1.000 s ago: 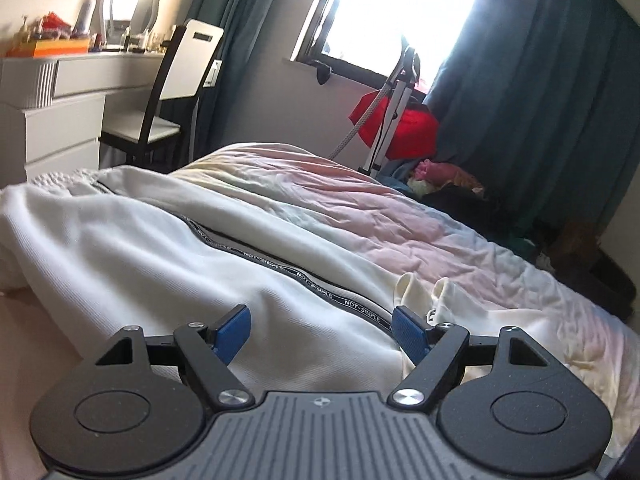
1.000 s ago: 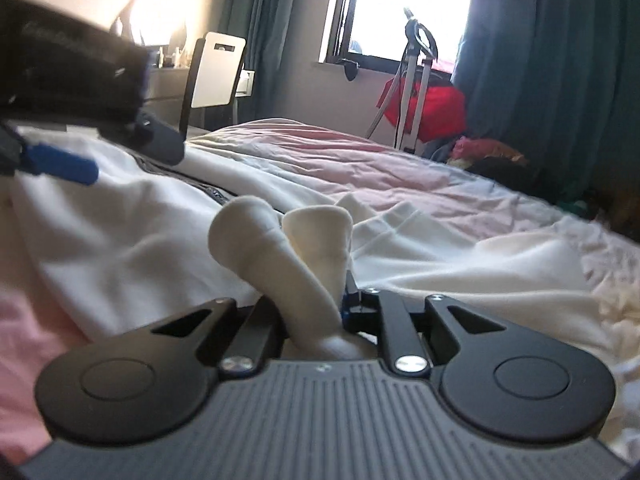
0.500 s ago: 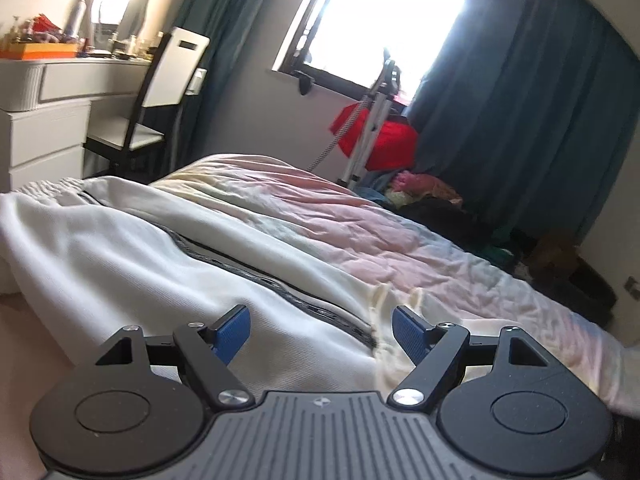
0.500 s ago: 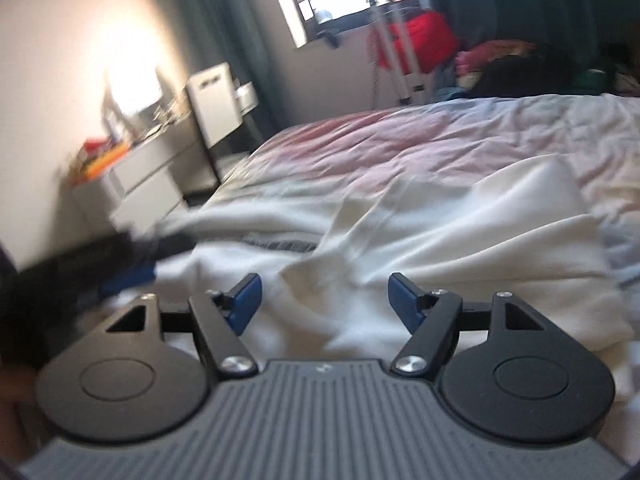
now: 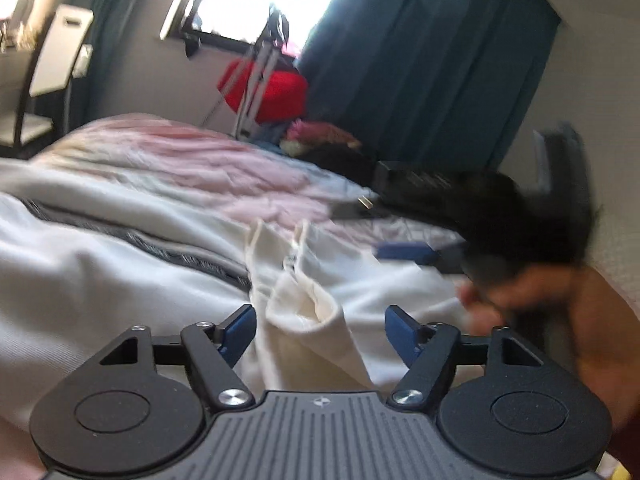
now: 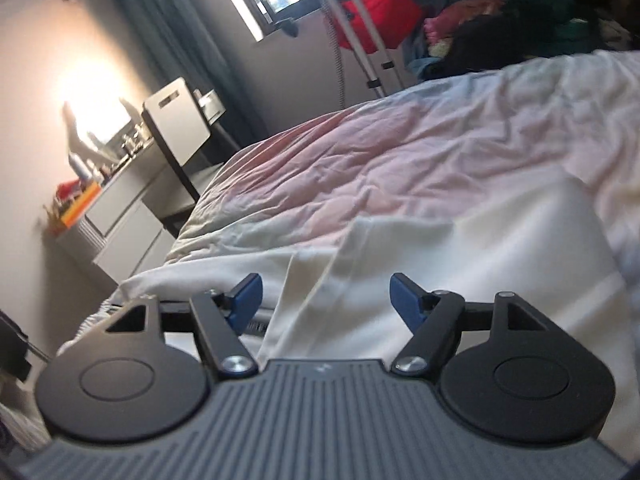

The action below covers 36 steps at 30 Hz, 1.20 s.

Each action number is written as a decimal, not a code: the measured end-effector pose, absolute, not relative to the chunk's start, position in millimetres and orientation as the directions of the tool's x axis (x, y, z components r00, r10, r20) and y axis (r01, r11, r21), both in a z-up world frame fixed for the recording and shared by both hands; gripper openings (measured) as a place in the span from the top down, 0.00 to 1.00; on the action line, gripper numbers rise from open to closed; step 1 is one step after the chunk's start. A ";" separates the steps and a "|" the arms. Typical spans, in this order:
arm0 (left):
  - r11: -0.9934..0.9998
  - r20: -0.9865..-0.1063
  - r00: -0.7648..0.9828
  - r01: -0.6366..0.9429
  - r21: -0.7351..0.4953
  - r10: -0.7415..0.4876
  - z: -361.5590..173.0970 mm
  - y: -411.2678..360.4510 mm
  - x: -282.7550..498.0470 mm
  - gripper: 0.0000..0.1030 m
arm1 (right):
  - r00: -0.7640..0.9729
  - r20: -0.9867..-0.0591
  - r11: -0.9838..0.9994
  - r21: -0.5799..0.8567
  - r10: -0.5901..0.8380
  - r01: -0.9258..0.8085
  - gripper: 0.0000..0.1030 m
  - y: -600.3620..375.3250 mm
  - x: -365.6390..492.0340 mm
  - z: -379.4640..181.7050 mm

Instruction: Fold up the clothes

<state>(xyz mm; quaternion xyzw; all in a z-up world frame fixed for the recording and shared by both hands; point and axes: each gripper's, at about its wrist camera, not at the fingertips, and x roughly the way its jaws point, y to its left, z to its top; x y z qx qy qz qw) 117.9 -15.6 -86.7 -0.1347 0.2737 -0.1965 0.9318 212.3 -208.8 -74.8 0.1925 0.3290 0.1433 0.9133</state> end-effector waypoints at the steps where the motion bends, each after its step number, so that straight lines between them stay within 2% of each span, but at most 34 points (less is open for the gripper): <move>1: 0.881 -0.459 0.769 0.285 -0.377 -0.445 -90.9 -14.9 121.2 0.37 | 0.736 -0.552 0.885 0.445 0.392 -0.138 0.29 -206.1 223.0 -78.2; 5: 0.852 -0.459 0.751 0.261 -0.454 -0.475 -108.0 -11.0 136.1 0.51 | 0.716 -0.577 0.893 0.426 0.393 -0.146 0.34 -196.3 261.0 -99.2; 7: 0.836 -0.440 0.755 0.257 -0.485 -0.487 -114.3 -9.0 143.7 0.51 | 0.714 -0.586 0.893 0.433 0.383 -0.124 0.36 -195.0 271.3 -113.5; 9: 0.835 -0.435 0.753 0.270 -0.480 -0.494 -117.5 -10.2 149.7 0.55 | 0.714 -0.600 0.901 0.421 0.361 -0.103 0.45 -193.7 278.9 -126.0; 10: 0.838 -0.439 0.751 0.276 -0.471 -0.494 -119.4 -11.8 151.5 0.56 | 0.715 -0.613 0.915 0.392 0.336 -0.095 0.58 -192.4 281.2 -130.7; 11: 0.838 -0.443 0.747 0.280 -0.468 -0.497 -121.0 -12.6 152.9 0.63 | 0.717 -0.619 0.923 0.373 0.320 -0.090 0.65 -191.5 282.3 -133.1; 12: 0.837 -0.443 0.746 0.279 -0.471 -0.497 -122.6 -12.4 154.2 0.70 | 0.719 -0.623 0.929 0.361 0.309 -0.086 0.66 -190.8 282.8 -134.2; 14: 0.837 -0.439 0.753 0.267 -0.477 -0.490 -123.9 -9.8 158.1 0.81 | 0.727 -0.622 0.935 0.346 0.291 -0.078 0.83 -191.2 281.9 -132.5; 16: 0.839 -0.435 0.759 0.262 -0.476 -0.484 -122.0 -8.4 157.9 0.84 | 0.747 -0.599 0.933 0.352 0.288 -0.078 0.88 -193.9 276.6 -126.9; 18: 0.847 -0.423 0.771 0.272 -0.456 -0.476 -112.3 -9.9 149.1 0.90 | 0.773 -0.565 0.928 0.364 0.289 -0.081 0.90 -197.5 268.3 -118.3; 26: 0.856 -0.365 0.808 0.298 -0.423 -0.462 -76.2 -22.7 94.8 0.92 | 0.826 -0.464 0.932 0.309 0.320 -0.187 0.90 -194.9 222.4 -68.2; 29: 0.892 -0.428 0.810 0.239 -0.383 -0.401 -85.1 -27.3 91.4 0.92 | 0.824 -0.470 0.941 0.265 0.316 -0.210 0.90 -180.9 216.1 -72.7; 34: 0.904 -0.560 0.743 0.146 -0.401 -0.368 -110.3 -20.4 109.7 0.90 | 0.789 -0.550 0.955 0.255 0.273 -0.153 0.89 -169.7 227.3 -114.6; 36: 0.924 -0.585 0.734 0.158 -0.347 -0.345 -114.8 -24.1 113.1 0.85 | 0.779 -0.583 0.966 0.233 0.231 -0.112 0.88 -169.4 231.8 -127.6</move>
